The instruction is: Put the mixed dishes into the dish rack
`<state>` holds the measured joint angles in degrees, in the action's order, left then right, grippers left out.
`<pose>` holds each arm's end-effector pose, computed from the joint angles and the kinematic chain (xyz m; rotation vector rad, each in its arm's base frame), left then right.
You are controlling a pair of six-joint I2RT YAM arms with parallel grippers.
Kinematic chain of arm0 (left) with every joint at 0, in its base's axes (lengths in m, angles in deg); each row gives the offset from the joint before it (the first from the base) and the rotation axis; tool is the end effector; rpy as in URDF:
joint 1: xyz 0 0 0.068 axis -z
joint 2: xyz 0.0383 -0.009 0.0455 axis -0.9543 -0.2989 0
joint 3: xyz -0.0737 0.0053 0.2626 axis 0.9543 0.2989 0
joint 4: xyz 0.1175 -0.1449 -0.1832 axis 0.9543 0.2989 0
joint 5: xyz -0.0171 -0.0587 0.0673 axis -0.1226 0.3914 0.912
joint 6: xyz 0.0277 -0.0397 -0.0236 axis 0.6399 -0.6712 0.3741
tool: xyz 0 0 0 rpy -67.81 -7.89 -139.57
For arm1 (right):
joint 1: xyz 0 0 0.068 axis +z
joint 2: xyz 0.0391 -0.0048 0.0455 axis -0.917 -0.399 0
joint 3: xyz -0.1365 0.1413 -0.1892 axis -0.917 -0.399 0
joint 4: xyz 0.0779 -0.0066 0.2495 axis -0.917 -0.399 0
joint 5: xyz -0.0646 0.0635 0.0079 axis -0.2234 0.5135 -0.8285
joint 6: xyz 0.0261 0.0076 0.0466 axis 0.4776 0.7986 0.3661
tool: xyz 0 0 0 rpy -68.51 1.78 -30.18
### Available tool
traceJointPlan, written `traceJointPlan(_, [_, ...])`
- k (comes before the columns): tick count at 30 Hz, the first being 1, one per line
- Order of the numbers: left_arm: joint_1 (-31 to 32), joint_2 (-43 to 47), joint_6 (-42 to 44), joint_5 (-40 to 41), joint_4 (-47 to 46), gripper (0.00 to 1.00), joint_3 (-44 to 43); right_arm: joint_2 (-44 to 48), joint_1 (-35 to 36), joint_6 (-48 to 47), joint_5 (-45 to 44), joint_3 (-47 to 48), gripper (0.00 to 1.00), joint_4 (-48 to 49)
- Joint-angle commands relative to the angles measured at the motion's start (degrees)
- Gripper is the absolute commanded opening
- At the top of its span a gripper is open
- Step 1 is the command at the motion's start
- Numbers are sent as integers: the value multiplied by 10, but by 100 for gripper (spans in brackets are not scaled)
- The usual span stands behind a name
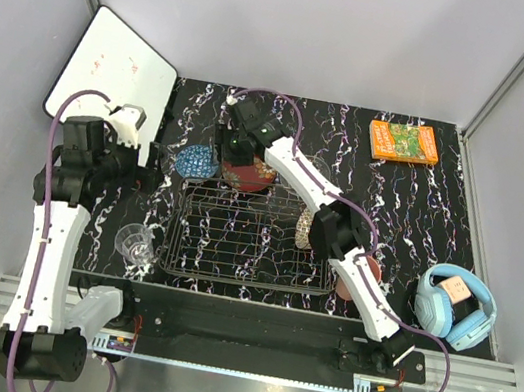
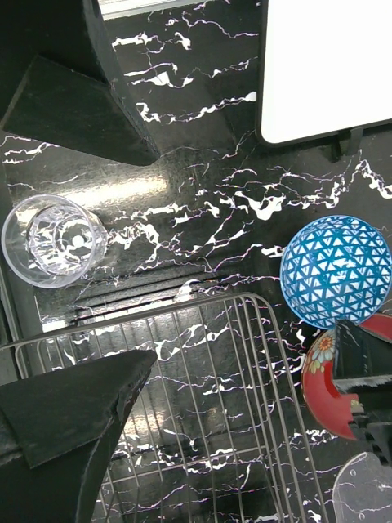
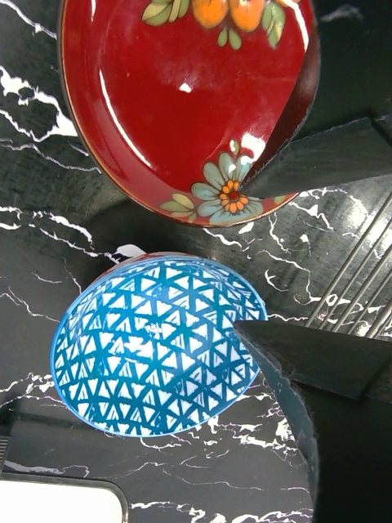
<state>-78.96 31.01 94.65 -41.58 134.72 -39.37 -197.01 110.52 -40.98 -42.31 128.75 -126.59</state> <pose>0.1750 0.0089 0.3569 0.1635 2.2365 -0.2224 0.4058 0.3984 0.2161 -0.4998 2.4834 0.6559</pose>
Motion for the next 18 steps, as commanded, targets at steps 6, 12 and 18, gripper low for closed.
traceJointPlan(6, [-2,-5,-4,-26,-32,99,3,-16,0,-1,42,10,68,42])
traceJointPlan(12, [-2,-8,2,-25,-36,99,5,-30,1,4,53,6,65,52])
traceJointPlan(18, [-3,-5,5,-33,-37,99,6,-37,1,18,76,-4,59,67])
